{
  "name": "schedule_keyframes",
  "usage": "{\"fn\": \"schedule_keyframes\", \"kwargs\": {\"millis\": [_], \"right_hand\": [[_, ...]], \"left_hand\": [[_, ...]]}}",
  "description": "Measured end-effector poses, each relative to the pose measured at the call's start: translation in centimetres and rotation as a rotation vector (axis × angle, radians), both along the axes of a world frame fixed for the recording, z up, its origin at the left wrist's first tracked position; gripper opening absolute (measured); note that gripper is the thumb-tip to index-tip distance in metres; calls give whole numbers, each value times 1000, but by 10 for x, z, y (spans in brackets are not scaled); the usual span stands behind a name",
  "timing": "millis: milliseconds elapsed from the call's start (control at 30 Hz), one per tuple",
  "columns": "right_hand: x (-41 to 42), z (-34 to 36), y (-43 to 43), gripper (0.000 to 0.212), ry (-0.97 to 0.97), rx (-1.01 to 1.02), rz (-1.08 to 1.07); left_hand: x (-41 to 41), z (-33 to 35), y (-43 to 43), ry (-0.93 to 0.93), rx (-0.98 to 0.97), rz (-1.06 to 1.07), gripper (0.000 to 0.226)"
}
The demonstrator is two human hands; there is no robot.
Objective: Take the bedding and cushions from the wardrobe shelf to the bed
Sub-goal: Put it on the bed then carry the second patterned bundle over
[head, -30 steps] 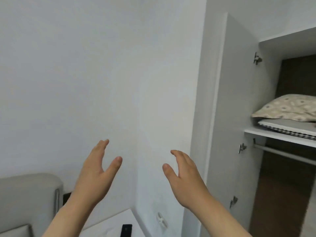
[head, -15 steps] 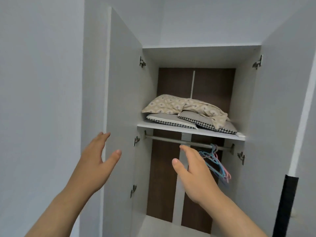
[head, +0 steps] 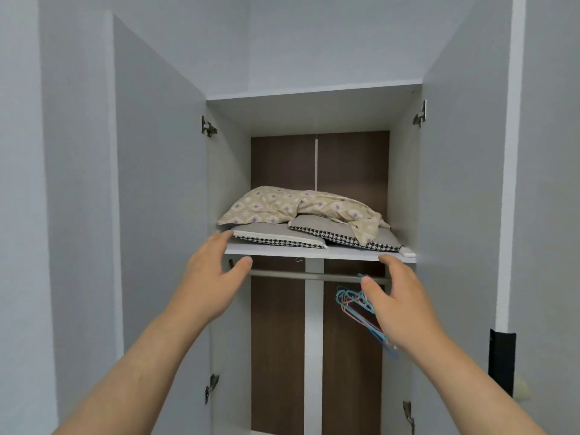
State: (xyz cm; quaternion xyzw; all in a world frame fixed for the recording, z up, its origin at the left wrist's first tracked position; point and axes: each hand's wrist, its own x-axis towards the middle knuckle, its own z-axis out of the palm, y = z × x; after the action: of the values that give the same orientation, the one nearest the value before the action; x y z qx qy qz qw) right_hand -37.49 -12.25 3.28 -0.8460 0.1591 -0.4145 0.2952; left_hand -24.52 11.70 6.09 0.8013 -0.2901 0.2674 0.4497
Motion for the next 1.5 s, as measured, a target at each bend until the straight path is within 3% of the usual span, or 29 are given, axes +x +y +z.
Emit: {"fn": "schedule_keyframes", "kwargs": {"millis": [433, 800, 1033, 1233, 1400, 1500], "right_hand": [[101, 21, -63, 61, -7, -4, -44], [302, 44, -126, 59, -19, -99, -173], [410, 66, -154, 62, 4, -116, -204], [455, 97, -208, 48, -45, -170, -298], [487, 141, -270, 56, -90, -137, -458], [512, 164, -296, 62, 8, -144, -566]], "left_hand": [[111, 21, -88, -25, -99, -34, 58], [333, 36, -163, -53, -182, -89, 56], [443, 55, -227, -94, -30, 13, 61], [517, 90, -273, -120, 66, 177, 69], [568, 133, -293, -137, 97, 302, 56], [593, 149, -312, -127, 181, 369, 65]]}}
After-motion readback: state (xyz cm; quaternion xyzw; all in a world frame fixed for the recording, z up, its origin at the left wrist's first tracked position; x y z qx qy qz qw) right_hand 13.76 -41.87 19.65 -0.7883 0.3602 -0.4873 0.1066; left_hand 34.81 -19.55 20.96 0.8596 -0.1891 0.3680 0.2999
